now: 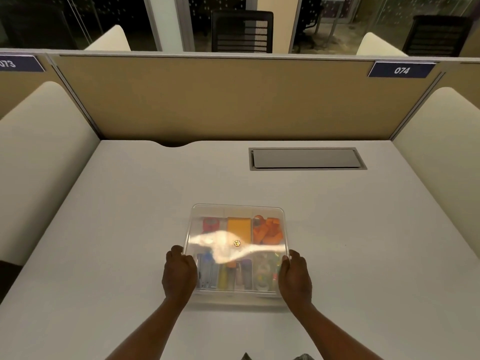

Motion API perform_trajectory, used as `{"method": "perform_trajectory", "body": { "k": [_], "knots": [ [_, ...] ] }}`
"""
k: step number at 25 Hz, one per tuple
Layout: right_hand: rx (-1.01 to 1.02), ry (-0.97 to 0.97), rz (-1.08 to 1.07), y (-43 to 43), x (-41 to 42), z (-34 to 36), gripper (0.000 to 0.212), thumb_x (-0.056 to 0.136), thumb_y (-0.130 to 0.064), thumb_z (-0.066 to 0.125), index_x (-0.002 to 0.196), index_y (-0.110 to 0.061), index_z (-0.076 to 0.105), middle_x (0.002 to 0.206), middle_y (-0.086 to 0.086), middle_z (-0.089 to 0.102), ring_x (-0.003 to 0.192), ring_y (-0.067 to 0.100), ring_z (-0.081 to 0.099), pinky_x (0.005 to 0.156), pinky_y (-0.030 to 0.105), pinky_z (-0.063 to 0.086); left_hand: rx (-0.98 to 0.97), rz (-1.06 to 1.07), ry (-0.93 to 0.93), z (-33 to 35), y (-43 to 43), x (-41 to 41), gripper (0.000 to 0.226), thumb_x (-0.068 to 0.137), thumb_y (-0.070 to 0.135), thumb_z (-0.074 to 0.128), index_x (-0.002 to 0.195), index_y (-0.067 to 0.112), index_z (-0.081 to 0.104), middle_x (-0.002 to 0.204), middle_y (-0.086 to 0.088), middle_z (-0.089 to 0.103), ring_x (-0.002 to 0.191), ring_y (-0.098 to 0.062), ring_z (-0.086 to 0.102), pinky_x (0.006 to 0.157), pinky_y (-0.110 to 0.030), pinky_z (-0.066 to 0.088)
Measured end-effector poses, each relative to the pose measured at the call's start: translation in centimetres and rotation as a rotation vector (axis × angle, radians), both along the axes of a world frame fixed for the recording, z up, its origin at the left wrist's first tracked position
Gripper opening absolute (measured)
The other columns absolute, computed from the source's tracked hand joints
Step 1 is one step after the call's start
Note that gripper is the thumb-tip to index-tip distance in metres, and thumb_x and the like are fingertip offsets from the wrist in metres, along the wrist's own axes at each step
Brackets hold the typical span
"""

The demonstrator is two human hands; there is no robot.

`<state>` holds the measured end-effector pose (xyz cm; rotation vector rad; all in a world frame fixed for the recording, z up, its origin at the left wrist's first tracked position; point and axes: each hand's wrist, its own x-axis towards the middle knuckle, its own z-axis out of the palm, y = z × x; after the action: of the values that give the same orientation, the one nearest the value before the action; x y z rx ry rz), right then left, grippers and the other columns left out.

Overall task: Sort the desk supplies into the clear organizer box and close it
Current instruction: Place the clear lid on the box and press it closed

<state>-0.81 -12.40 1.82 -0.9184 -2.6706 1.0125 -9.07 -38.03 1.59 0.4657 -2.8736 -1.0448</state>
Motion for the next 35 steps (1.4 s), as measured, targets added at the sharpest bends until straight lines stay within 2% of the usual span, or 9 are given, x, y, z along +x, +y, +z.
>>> {"method": "perform_trajectory", "body": {
  "k": [4,11,15,17,20,22,25,30,35],
  "knots": [
    [-0.018,-0.034,-0.045,0.3,-0.9,-0.4,0.027,0.104,-0.028,0.037,0.112,-0.013,0.058,0.095,0.010,0.060,0.084,0.033,0.062,0.068,0.035,0.046,-0.026,-0.005,-0.016,-0.7,-0.1,0.4,0.018,0.100,0.023,0.034,0.089,0.013,0.046,0.082,-0.008,0.053,0.070,-0.033,0.057,0.061,-0.034,0.038],
    [-0.052,-0.039,-0.066,0.1,-0.9,-1.8,0.036,0.104,-0.036,0.029,0.095,-0.015,0.057,0.083,0.005,0.062,0.077,0.028,0.062,0.066,0.037,0.050,-0.069,-0.018,-0.035,-2.1,-0.5,0.7,0.026,0.101,0.032,0.027,0.085,0.019,0.043,0.070,0.002,0.051,0.053,-0.010,0.044,0.047,-0.023,0.026],
    [-0.052,-0.036,-0.044,0.4,-1.3,-1.9,0.032,0.104,-0.033,0.031,0.096,-0.015,0.056,0.083,0.005,0.062,0.078,0.028,0.063,0.067,0.038,0.052,-0.061,-0.021,-0.040,-2.4,-0.7,0.5,0.026,0.101,0.032,0.027,0.085,0.019,0.043,0.069,0.001,0.052,0.055,-0.012,0.049,0.046,-0.022,0.027],
    [-0.057,-0.043,-0.015,0.6,-1.4,-1.8,0.030,0.104,-0.032,0.032,0.101,-0.015,0.056,0.088,0.006,0.063,0.081,0.029,0.064,0.070,0.043,0.055,-0.051,-0.038,-0.048,-2.5,-0.8,0.5,0.024,0.101,0.032,0.029,0.087,0.019,0.043,0.071,0.001,0.052,0.060,-0.018,0.056,0.047,-0.022,0.030],
    [-0.030,-0.054,0.040,1.1,-1.8,-1.4,0.033,0.103,-0.032,0.039,0.129,-0.016,0.052,0.113,0.010,0.063,0.101,0.031,0.065,0.081,0.046,0.056,-0.069,-0.079,-0.062,-2.1,-1.1,-0.3,0.019,0.098,0.027,0.037,0.107,0.014,0.048,0.089,-0.008,0.056,0.073,-0.026,0.060,0.057,-0.031,0.046],
    [0.019,-0.061,0.074,1.7,-2.5,-0.9,0.048,0.101,-0.033,0.044,0.145,-0.016,0.039,0.133,0.010,0.056,0.118,0.031,0.059,0.089,0.047,0.054,-0.151,-0.159,-0.030,-1.5,-1.2,-1.5,0.039,0.094,0.023,0.044,0.130,0.008,0.045,0.106,-0.015,0.057,0.086,-0.031,0.060,0.067,-0.040,0.052],
    [0.084,-0.050,0.145,2.4,-4.5,-0.2,0.062,0.100,-0.037,0.046,0.154,-0.014,0.026,0.154,0.011,0.039,0.136,0.032,0.044,0.103,0.047,0.045,-0.283,-0.297,0.034,-0.2,-0.8,-4.0,0.062,0.089,0.033,0.041,0.145,0.006,0.034,0.131,-0.021,0.051,0.107,-0.036,0.057,0.082,-0.046,0.053],
    [0.220,-0.062,0.305,2.8,-8.3,0.0,0.068,0.101,-0.047,0.037,0.158,-0.018,0.011,0.166,0.007,0.009,0.151,0.028,0.020,0.119,0.043,0.029,-0.383,-0.513,0.096,0.3,0.5,-8.3,0.072,0.094,0.054,0.026,0.154,0.016,0.017,0.160,-0.015,0.019,0.143,-0.034,0.029,0.111,-0.047,0.033],
    [0.347,-0.127,0.446,3.2,-11.1,-0.5,0.072,0.100,-0.058,0.026,0.157,-0.028,-0.006,0.165,0.003,-0.012,0.153,0.025,-0.004,0.124,0.046,0.010,-0.489,-0.686,0.079,-0.1,1.2,-11.2,0.077,0.093,0.066,0.015,0.155,0.020,0.008,0.162,-0.010,0.000,0.149,-0.028,0.004,0.119,-0.047,0.014]
  ]
}}
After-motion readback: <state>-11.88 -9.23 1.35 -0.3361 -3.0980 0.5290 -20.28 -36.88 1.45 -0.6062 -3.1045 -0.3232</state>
